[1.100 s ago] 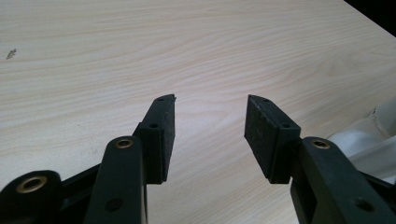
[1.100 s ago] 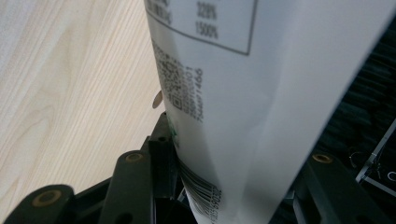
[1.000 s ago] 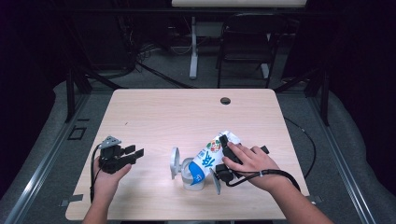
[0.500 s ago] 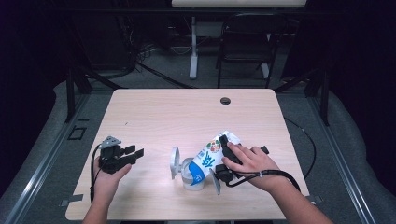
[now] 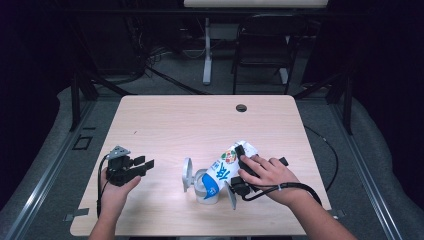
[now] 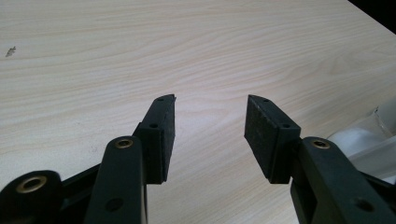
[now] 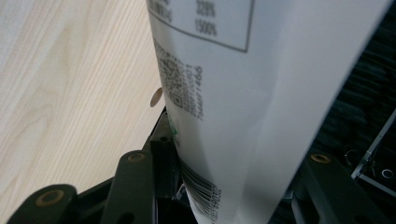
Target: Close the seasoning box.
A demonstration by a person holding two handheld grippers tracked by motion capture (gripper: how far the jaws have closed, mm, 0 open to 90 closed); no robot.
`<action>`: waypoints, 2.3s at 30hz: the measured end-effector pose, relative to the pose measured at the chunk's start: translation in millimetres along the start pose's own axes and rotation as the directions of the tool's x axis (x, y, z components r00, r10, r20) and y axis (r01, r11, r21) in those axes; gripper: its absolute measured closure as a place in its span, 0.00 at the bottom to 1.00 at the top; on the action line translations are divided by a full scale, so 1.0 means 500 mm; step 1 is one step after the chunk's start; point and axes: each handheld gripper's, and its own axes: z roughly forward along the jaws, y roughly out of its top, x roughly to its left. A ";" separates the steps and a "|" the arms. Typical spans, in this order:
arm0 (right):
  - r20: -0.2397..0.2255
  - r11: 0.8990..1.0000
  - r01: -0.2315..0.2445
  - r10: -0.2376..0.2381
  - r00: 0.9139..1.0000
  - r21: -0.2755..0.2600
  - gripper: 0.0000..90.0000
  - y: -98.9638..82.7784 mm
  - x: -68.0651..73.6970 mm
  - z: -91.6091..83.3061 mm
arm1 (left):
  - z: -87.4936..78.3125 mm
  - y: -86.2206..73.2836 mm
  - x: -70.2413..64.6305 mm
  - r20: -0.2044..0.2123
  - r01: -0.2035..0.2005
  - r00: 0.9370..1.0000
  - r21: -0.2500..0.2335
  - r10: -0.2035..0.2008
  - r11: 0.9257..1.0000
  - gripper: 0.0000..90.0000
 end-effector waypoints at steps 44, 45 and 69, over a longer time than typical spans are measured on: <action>0.008 1.000 0.013 -0.013 1.000 0.010 0.68 0.004 -0.007 -0.003 | 0.000 0.000 0.002 -0.007 0.002 1.000 -0.009 -0.002 1.000 0.59; 0.005 1.000 0.009 -0.010 1.000 0.015 0.68 0.004 -0.007 -0.004 | 0.000 0.000 0.001 -0.007 0.002 1.000 -0.008 -0.002 1.000 0.59; 0.007 1.000 0.007 -0.007 1.000 0.008 0.70 0.005 -0.009 -0.006 | -0.001 0.000 0.001 -0.009 0.003 1.000 -0.011 -0.003 1.000 0.59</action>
